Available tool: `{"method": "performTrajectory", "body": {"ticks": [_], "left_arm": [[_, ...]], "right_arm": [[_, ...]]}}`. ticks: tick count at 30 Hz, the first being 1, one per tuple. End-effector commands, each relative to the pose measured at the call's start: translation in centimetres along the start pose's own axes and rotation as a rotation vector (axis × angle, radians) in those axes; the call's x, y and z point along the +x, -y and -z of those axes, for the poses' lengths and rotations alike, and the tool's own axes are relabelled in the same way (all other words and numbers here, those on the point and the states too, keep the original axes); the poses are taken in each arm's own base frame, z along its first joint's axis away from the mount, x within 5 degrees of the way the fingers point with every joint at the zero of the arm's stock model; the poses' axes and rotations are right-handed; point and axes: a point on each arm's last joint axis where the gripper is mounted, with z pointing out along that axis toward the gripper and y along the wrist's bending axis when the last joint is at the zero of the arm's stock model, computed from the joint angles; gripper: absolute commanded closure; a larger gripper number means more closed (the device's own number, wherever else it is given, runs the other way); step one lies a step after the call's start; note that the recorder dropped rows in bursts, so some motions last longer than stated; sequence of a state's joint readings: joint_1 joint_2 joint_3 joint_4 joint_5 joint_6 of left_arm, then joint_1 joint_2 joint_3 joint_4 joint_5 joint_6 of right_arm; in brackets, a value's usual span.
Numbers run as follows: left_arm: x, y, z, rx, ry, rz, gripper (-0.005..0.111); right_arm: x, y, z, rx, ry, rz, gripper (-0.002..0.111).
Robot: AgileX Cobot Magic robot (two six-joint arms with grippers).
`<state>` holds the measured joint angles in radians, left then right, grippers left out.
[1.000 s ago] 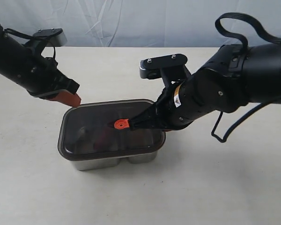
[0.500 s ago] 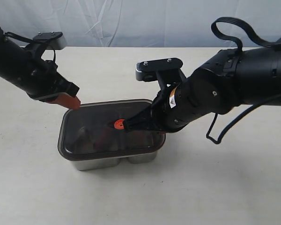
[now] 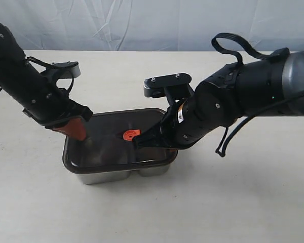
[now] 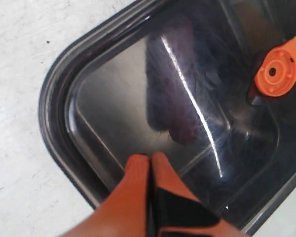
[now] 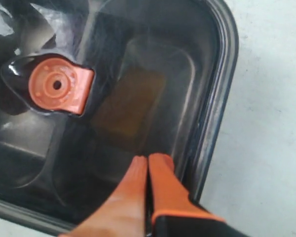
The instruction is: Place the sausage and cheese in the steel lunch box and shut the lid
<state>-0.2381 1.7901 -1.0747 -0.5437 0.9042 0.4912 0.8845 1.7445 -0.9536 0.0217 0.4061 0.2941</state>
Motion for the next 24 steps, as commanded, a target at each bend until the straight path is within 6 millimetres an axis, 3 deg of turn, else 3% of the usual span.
{"method": "performTrajectory", "body": {"ticks": [1,7,13,15,17,18,19,20,21,23,24], "left_arm": [[0.7,-1.1,-2.7,-0.004,-0.126,0.027,0.107],[1.1,-1.7,-4.4,0.014,-0.193,0.052,0.107],[0.8,-1.8,-4.4,0.008,-0.164,0.05,0.107],[0.2,-1.4,-3.8,0.025,-0.08,0.004,0.107],[-0.7,0.8,-0.5,0.105,0.089,-0.105,0.107],[-0.9,2.3,2.5,0.1,0.212,-0.181,0.107],[-0.8,2.9,4.3,0.066,0.284,-0.216,0.107],[-0.3,4.1,8.0,-0.018,0.417,-0.274,0.107],[0.2,4.8,10.0,-0.065,0.486,-0.287,0.107],[4.1,7.0,16.4,-0.2,0.75,-0.292,0.107],[5.6,7.5,17.4,-0.213,0.814,-0.292,0.107]], "right_arm": [[1.1,0.3,-1.9,0.02,-0.086,-0.001,0.109],[1.6,0.4,-2.7,0.034,-0.132,-0.002,0.109],[1.6,0.4,-2.6,0.031,-0.125,-0.003,0.109],[1.1,0.4,-1.5,0.026,-0.09,0.006,0.109],[0.0,0.2,2.0,0.015,0.01,0.049,0.109],[-0.5,0.3,5.1,0.019,0.089,0.089,0.109],[-0.8,0.6,6.9,0.021,0.131,0.086,0.109],[-0.8,1.4,10.1,0.026,0.19,0.065,0.109],[-0.7,1.9,11.7,0.033,0.217,0.051,0.109],[0.4,3.2,16.1,0.058,0.269,0.021,0.109],[0.8,3.3,16.7,0.056,0.285,0.022,0.109]]}}
